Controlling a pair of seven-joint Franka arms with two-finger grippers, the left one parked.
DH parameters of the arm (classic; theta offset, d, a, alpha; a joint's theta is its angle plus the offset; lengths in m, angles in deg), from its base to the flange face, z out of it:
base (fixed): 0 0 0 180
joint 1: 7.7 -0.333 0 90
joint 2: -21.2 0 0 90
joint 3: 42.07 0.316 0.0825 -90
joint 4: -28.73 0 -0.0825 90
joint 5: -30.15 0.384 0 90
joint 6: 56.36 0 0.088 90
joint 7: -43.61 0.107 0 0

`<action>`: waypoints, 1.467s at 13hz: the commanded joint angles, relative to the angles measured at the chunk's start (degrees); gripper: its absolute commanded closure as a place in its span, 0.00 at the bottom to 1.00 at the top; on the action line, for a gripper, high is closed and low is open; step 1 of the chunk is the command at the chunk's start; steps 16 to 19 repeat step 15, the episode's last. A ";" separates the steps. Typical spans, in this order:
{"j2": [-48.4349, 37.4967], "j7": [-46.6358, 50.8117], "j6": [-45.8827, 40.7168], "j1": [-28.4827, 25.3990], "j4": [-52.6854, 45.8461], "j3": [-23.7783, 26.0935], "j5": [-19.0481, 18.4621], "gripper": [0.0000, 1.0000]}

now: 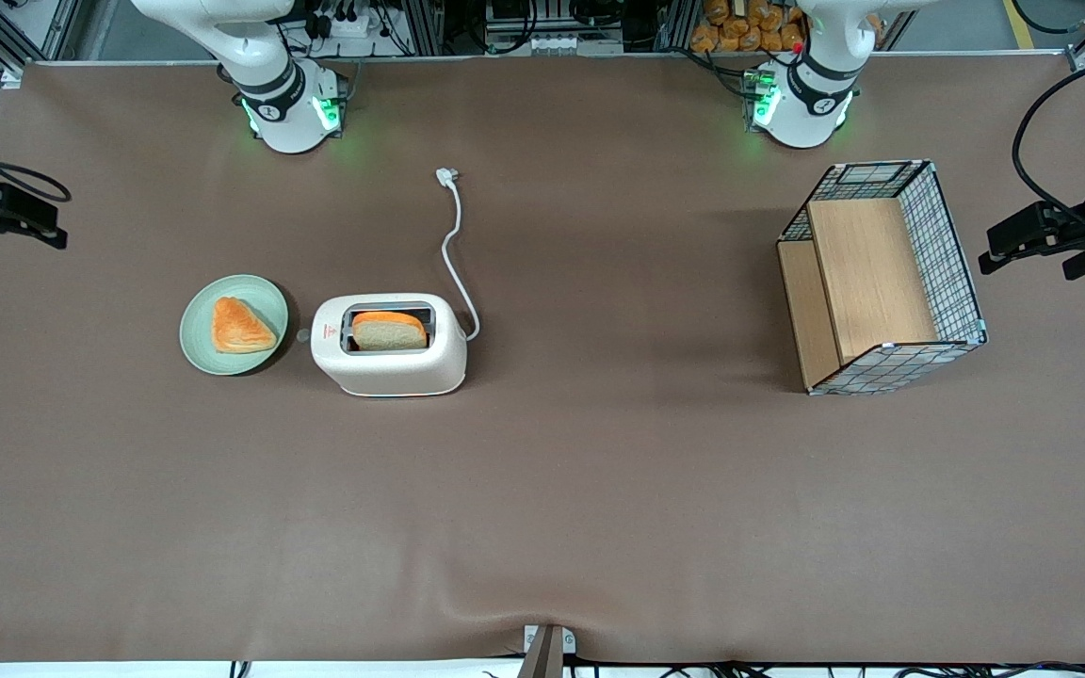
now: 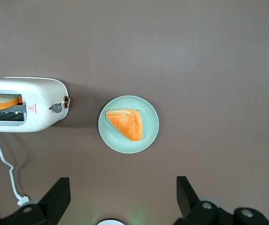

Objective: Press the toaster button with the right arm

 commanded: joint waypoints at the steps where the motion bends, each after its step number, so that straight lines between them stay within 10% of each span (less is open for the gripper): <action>1: -1.10 2.88 -3.65 0.58 -2.57 0.11 0.80 0.00; 5: -0.40 8.25 -7.09 4.16 -6.89 0.54 7.83 0.00; 19: -0.31 4.74 -5.43 3.04 -6.01 0.64 3.26 0.00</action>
